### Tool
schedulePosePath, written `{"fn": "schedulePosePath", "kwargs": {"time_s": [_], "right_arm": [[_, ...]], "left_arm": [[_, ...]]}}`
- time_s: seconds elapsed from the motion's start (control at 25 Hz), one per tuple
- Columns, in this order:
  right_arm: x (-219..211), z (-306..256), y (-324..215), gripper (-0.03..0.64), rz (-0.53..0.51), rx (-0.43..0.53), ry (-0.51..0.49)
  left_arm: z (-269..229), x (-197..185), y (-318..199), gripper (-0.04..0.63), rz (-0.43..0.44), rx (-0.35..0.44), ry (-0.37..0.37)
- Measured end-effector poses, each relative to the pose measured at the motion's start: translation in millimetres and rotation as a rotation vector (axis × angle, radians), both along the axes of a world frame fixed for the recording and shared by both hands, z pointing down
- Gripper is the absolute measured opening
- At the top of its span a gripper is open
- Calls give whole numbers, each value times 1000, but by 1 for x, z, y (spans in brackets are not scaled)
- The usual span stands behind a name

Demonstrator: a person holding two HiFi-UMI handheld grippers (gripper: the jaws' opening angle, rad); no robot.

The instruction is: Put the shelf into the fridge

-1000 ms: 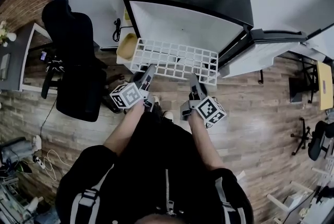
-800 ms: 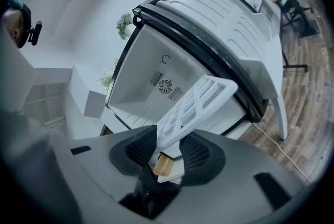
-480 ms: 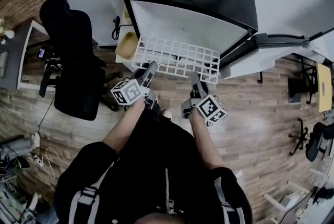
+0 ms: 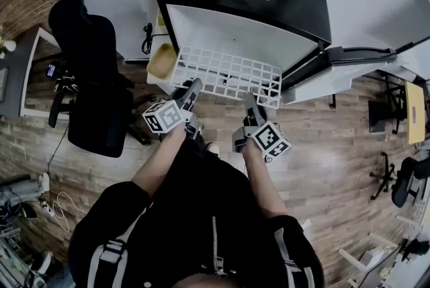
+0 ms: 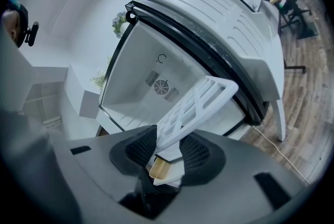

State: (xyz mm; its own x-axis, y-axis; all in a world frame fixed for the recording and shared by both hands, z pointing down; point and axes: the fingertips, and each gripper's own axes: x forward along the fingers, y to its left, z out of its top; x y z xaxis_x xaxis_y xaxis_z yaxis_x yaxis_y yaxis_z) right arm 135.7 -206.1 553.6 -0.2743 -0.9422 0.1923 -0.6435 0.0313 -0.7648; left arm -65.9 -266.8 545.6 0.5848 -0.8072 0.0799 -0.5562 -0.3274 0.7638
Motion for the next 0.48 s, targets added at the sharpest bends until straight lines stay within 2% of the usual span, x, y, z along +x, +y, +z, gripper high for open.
{"fn": "schedulePosePath", "kwargs": {"time_s": [0.48], "right_arm": [[0, 9, -7, 145, 4, -15, -12]], "left_arm": [[4, 0, -11, 150, 0, -3, -4]]}}
